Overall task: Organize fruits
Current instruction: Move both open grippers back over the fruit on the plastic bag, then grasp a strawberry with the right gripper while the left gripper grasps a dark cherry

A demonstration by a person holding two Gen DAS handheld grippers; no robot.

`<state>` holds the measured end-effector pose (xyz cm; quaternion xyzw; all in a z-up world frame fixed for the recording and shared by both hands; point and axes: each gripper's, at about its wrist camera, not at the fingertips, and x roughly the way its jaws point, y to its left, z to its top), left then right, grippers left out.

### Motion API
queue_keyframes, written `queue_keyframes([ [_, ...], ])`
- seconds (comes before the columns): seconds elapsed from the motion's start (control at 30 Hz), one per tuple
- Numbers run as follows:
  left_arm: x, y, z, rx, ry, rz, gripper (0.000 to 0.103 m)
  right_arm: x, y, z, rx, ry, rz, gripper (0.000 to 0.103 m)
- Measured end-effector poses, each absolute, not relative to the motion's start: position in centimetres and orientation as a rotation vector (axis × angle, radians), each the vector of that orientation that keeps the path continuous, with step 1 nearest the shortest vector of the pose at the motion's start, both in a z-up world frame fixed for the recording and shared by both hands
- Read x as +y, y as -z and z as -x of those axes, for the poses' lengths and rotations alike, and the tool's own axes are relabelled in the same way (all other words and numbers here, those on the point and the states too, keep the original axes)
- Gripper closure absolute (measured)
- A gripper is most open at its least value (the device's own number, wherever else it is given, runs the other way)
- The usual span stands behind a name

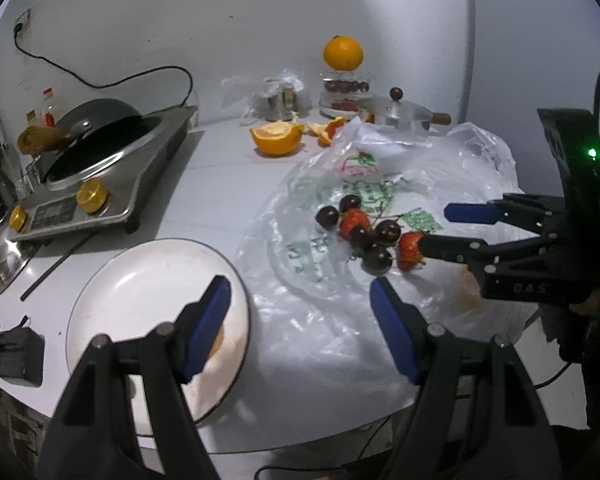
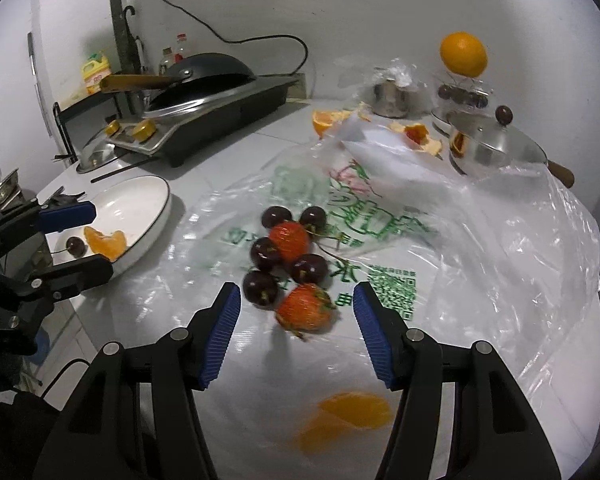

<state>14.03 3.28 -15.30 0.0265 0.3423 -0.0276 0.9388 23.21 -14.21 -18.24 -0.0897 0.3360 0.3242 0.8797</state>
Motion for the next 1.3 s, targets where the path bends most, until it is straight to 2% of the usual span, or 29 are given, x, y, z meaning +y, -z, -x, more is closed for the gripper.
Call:
queue_keyframes([
  [0.7, 0.6, 15.6, -16.2, 0.732, 0.071, -0.092, 0.03, -14.0, 20.5, -26.7, 0.815, -0.741, 0.133, 0.045],
  [0.93, 0.5, 15.9, -16.2, 0.732, 0.077, -0.09, 0.03, -13.9, 21.0, -27.3, 0.852, -0.768, 0.12, 0.062],
  [1.3, -0.3, 16.0, -16.1, 0.735, 0.091, -0.096, 0.03, -13.3, 21.4, -26.7, 0.882, -0.799, 0.132, 0.068],
])
